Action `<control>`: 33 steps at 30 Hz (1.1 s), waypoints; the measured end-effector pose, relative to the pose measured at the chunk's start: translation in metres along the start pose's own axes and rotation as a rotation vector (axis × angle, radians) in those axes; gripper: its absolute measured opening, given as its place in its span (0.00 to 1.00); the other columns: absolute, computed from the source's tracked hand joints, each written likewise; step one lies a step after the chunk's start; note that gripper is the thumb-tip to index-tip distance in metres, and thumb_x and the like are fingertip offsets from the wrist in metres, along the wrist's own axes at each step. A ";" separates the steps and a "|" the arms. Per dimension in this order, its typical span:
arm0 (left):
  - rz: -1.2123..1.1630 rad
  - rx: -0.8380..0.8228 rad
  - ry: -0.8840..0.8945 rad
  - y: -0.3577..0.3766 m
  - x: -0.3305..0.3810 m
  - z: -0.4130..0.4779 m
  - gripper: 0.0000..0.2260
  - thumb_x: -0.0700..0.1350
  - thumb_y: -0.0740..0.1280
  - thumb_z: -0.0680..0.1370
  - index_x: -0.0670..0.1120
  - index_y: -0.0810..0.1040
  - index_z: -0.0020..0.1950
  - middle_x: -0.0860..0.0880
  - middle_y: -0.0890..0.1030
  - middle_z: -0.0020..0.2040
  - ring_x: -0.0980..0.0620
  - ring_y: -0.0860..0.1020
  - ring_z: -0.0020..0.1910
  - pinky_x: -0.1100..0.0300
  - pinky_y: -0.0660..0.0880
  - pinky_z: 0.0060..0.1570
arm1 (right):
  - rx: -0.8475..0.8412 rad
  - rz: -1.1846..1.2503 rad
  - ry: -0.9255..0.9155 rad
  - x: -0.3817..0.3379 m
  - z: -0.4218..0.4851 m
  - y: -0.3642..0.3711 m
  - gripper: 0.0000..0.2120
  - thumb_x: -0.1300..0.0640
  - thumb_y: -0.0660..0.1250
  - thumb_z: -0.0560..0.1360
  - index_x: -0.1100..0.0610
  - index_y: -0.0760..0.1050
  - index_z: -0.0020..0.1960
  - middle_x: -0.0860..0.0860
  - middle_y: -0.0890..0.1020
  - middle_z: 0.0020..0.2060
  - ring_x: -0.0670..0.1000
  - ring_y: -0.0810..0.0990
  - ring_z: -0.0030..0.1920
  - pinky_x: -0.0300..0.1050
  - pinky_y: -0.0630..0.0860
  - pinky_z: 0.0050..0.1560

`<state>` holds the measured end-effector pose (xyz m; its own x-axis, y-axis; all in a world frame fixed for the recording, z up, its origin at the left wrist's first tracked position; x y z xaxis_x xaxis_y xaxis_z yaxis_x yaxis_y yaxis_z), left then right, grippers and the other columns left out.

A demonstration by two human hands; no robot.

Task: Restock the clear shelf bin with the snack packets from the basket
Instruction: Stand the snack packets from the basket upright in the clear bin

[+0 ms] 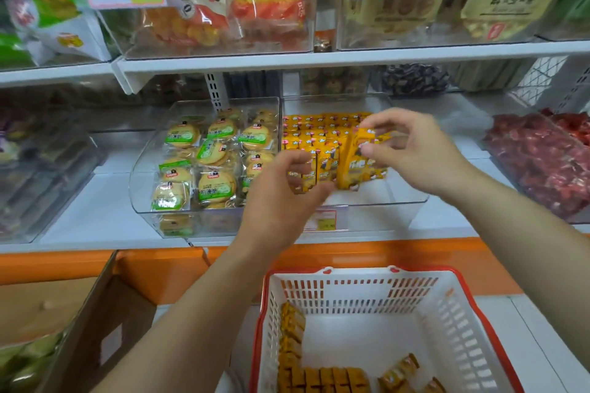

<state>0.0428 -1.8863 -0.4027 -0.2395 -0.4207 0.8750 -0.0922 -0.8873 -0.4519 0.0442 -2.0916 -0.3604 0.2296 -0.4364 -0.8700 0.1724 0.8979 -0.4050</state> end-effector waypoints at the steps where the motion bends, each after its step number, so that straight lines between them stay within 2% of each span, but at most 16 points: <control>1: 0.084 0.058 -0.001 -0.011 -0.006 0.003 0.22 0.53 0.77 0.74 0.54 0.75 0.65 0.59 0.79 0.54 0.57 0.79 0.51 0.58 0.81 0.49 | 0.042 -0.029 0.007 0.009 0.012 -0.004 0.14 0.66 0.73 0.74 0.47 0.78 0.49 0.48 0.78 0.44 0.52 0.80 0.38 0.47 0.82 0.39; 4: 0.227 0.139 -0.115 -0.028 -0.033 0.005 0.27 0.60 0.74 0.74 0.54 0.70 0.69 0.56 0.77 0.58 0.53 0.79 0.55 0.47 0.81 0.53 | 0.090 -0.162 0.054 0.046 0.041 0.003 0.12 0.67 0.73 0.74 0.53 0.78 0.52 0.44 0.76 0.42 0.54 0.79 0.42 0.55 0.81 0.50; 6: 0.360 0.078 -0.195 -0.022 -0.054 0.005 0.33 0.64 0.73 0.74 0.50 0.68 0.73 0.51 0.78 0.63 0.48 0.80 0.59 0.43 0.79 0.57 | 0.078 -0.280 0.067 0.069 0.053 0.018 0.12 0.66 0.73 0.74 0.55 0.78 0.55 0.44 0.76 0.41 0.53 0.79 0.45 0.54 0.78 0.55; 9: 0.538 0.006 -0.223 -0.009 -0.070 0.005 0.30 0.66 0.70 0.74 0.50 0.72 0.69 0.51 0.82 0.61 0.46 0.79 0.60 0.45 0.72 0.65 | 0.065 -0.395 0.095 0.095 0.064 0.038 0.12 0.63 0.74 0.73 0.56 0.80 0.55 0.50 0.78 0.41 0.53 0.78 0.43 0.47 0.76 0.51; 12: 0.624 0.017 -0.203 -0.004 -0.070 0.006 0.26 0.68 0.69 0.73 0.52 0.74 0.63 0.53 0.83 0.55 0.47 0.79 0.59 0.49 0.65 0.65 | 0.039 -0.425 0.121 0.111 0.070 0.051 0.12 0.61 0.75 0.73 0.55 0.80 0.56 0.50 0.78 0.40 0.51 0.77 0.42 0.41 0.70 0.43; 14: 0.633 0.032 -0.199 -0.003 -0.071 0.009 0.26 0.68 0.69 0.73 0.53 0.74 0.62 0.54 0.83 0.54 0.48 0.79 0.58 0.49 0.63 0.64 | 0.026 -0.457 0.130 0.119 0.072 0.055 0.13 0.60 0.74 0.74 0.55 0.79 0.57 0.49 0.78 0.39 0.52 0.78 0.43 0.39 0.66 0.41; 19: 0.619 0.028 -0.206 -0.002 -0.070 0.009 0.25 0.67 0.69 0.73 0.52 0.73 0.62 0.54 0.82 0.54 0.49 0.78 0.57 0.48 0.62 0.65 | 0.027 -0.514 0.121 0.122 0.071 0.055 0.22 0.57 0.74 0.74 0.55 0.74 0.66 0.48 0.78 0.38 0.51 0.77 0.42 0.35 0.65 0.34; 22: 0.570 -0.008 -0.221 -0.005 -0.067 0.008 0.26 0.66 0.71 0.73 0.53 0.72 0.64 0.54 0.82 0.56 0.49 0.79 0.57 0.47 0.67 0.66 | 0.003 -0.532 0.107 0.114 0.063 0.048 0.25 0.55 0.74 0.73 0.55 0.72 0.68 0.50 0.79 0.45 0.53 0.79 0.46 0.40 0.69 0.43; 25: 0.440 0.050 -0.201 -0.019 -0.047 0.008 0.28 0.63 0.72 0.75 0.52 0.71 0.69 0.53 0.81 0.60 0.48 0.81 0.56 0.42 0.76 0.61 | 0.007 -0.532 0.096 0.092 0.046 0.032 0.23 0.54 0.75 0.72 0.54 0.74 0.66 0.51 0.77 0.54 0.51 0.77 0.48 0.41 0.70 0.48; 28: 0.323 0.119 -0.080 -0.028 -0.016 -0.003 0.23 0.57 0.74 0.76 0.51 0.74 0.67 0.54 0.80 0.57 0.51 0.80 0.53 0.45 0.81 0.54 | -0.024 -0.531 0.029 0.057 0.011 0.020 0.15 0.53 0.75 0.72 0.50 0.77 0.56 0.48 0.77 0.52 0.49 0.78 0.46 0.41 0.73 0.48; 31: 0.336 -0.012 0.016 -0.002 -0.002 -0.031 0.15 0.55 0.73 0.76 0.54 0.77 0.60 0.59 0.79 0.51 0.58 0.78 0.49 0.54 0.81 0.48 | -0.058 -0.422 0.012 0.034 -0.039 0.009 0.12 0.53 0.76 0.71 0.42 0.75 0.47 0.39 0.77 0.48 0.41 0.80 0.42 0.27 0.71 0.39; 33: 0.447 -0.165 0.031 0.028 -0.007 -0.053 0.12 0.58 0.72 0.75 0.57 0.77 0.56 0.60 0.79 0.50 0.59 0.78 0.48 0.57 0.79 0.44 | -0.106 -0.348 0.058 0.040 -0.072 0.008 0.11 0.53 0.75 0.69 0.43 0.76 0.47 0.40 0.79 0.47 0.41 0.81 0.41 0.27 0.72 0.39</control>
<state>-0.0089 -1.8983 -0.4310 -0.3195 -0.7463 0.5840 -0.1249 -0.5777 -0.8066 -0.0144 -2.0973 -0.4186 0.1192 -0.7155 -0.6884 0.1300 0.6986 -0.7036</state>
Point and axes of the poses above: each hand's wrist, its own z-axis towards the middle knuckle, its own y-axis out of the palm, x = y × z, the point moved 10 cm from there along z, towards the middle knuckle
